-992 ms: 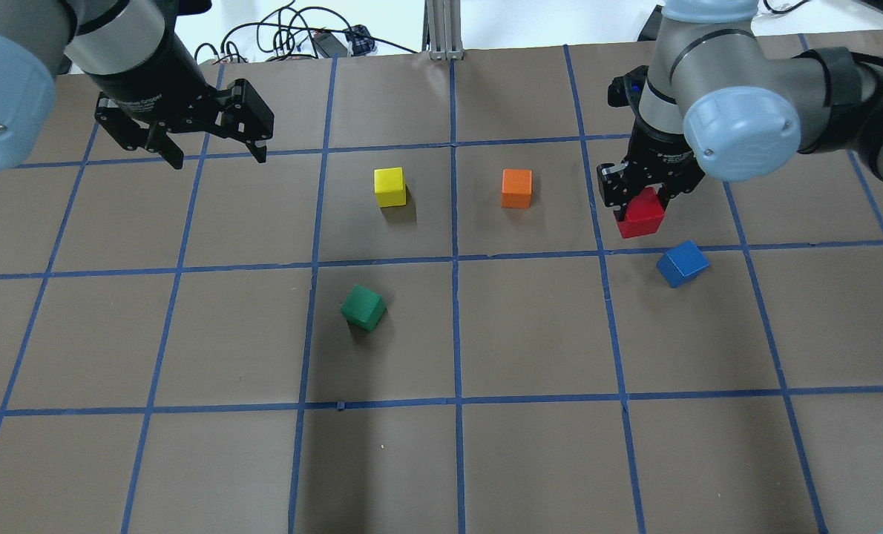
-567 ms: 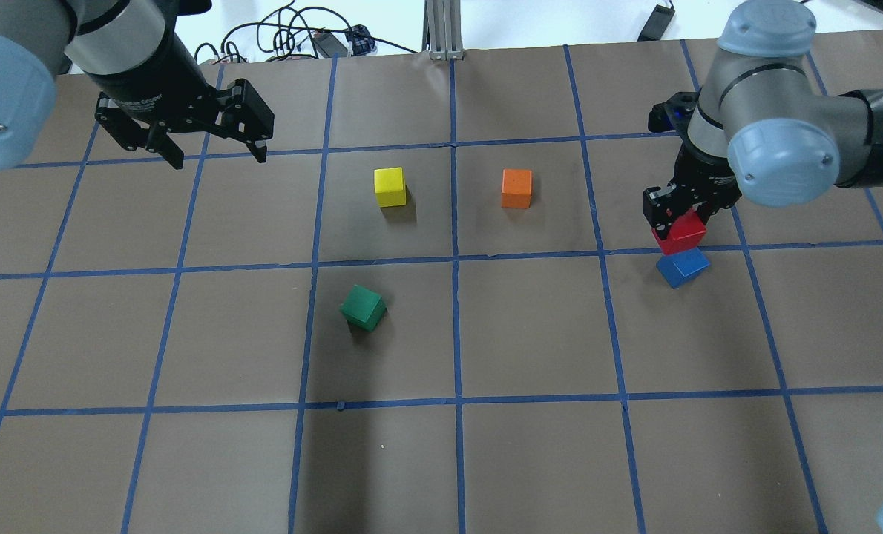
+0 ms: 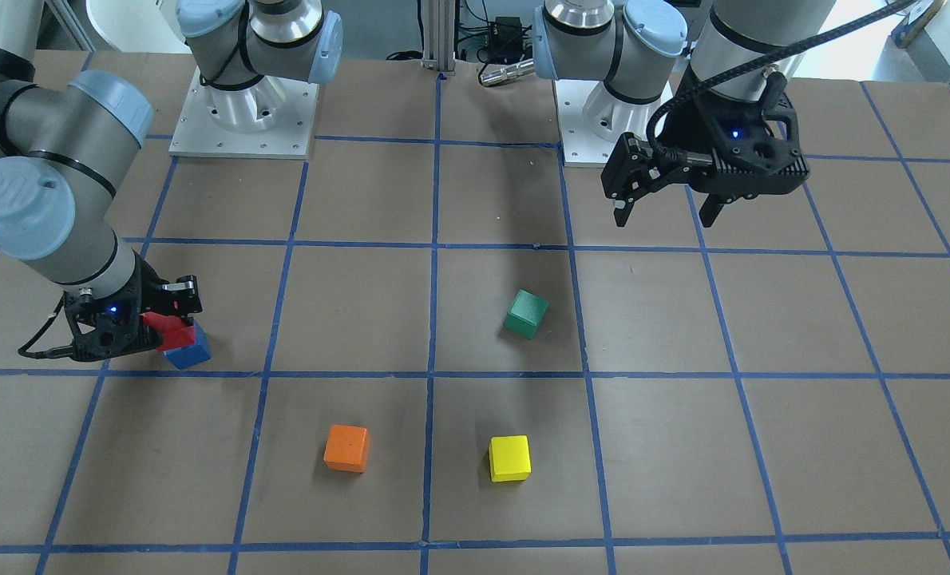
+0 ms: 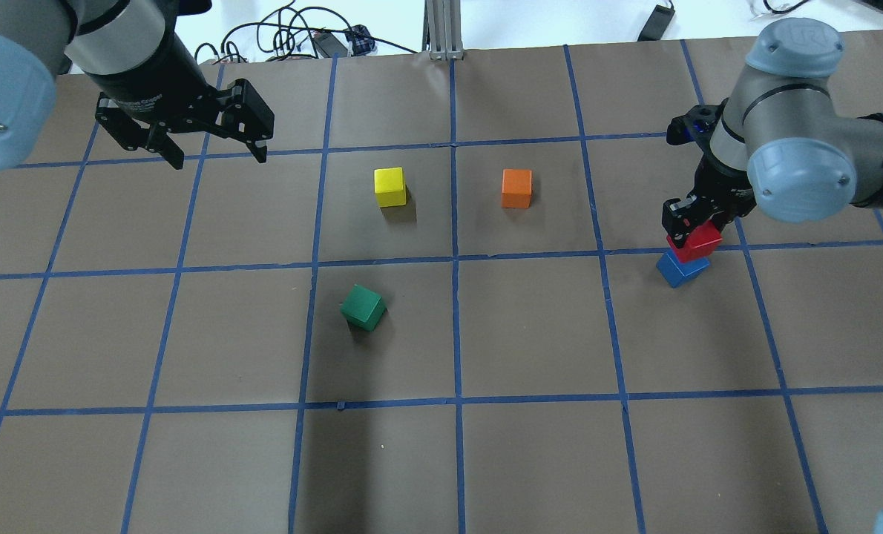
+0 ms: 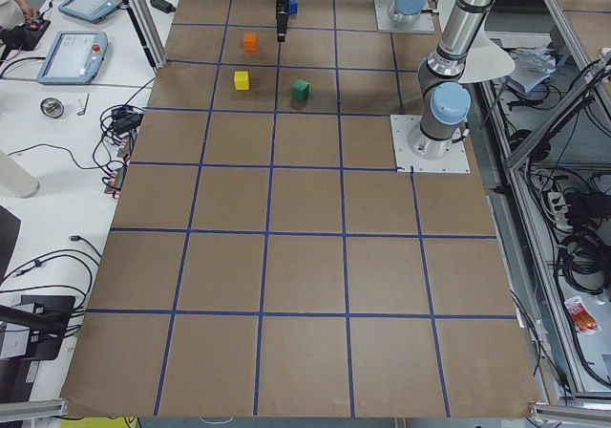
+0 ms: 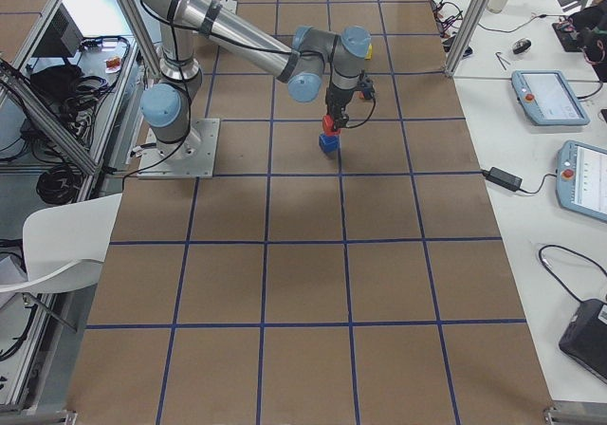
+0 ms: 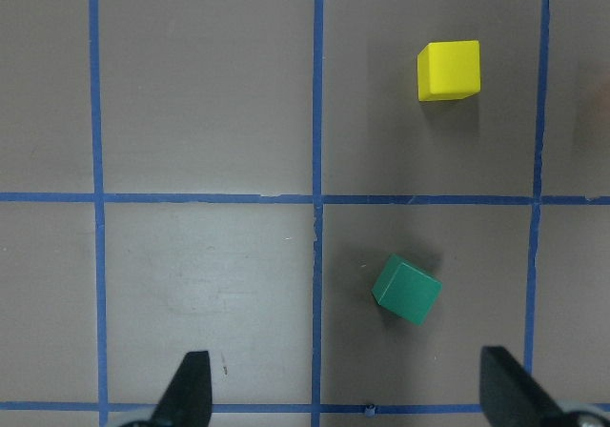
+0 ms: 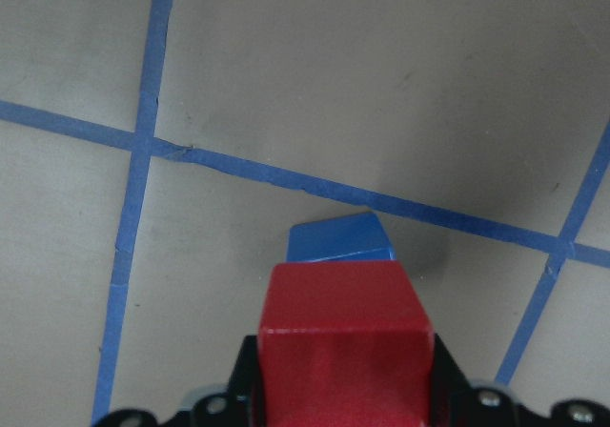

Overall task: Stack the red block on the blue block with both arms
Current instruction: 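Lower the red cube onto the blue cube with the right gripper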

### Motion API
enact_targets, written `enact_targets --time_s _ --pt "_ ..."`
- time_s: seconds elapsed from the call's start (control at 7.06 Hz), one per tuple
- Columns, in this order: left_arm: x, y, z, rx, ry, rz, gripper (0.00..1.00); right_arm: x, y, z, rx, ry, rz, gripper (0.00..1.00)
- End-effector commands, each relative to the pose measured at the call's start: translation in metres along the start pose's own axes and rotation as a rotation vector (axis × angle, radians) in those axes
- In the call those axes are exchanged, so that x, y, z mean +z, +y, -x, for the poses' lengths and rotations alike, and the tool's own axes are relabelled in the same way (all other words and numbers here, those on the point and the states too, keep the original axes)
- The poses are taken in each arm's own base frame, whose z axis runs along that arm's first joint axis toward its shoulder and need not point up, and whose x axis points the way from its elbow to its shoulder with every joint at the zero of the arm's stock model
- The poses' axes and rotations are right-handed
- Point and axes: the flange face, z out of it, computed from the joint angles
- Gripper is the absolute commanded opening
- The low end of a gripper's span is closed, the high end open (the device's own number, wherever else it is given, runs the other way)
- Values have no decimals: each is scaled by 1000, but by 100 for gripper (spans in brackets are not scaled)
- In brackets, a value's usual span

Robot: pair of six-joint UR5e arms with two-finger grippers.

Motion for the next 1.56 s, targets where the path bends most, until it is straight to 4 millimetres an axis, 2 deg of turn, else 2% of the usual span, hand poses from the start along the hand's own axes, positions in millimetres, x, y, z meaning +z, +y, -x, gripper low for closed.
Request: enact_targets --time_s 0.0,0.57,0.99,1.28,1.42 --pt "0 0 0 1 0 -1 100 5 -2 -1 0 1 -3 0" --pt "0 0 0 1 2 -1 100 15 0 0 -1 -6 14 0" --pt "0 0 0 1 2 -1 100 15 -1 -1 1 -3 14 0" --pt "-1 0 0 1 2 -3 100 15 4 -18 33 -12 14 0" --pt "1 -1 0 1 2 0 100 14 3 -19 35 -6 3 0"
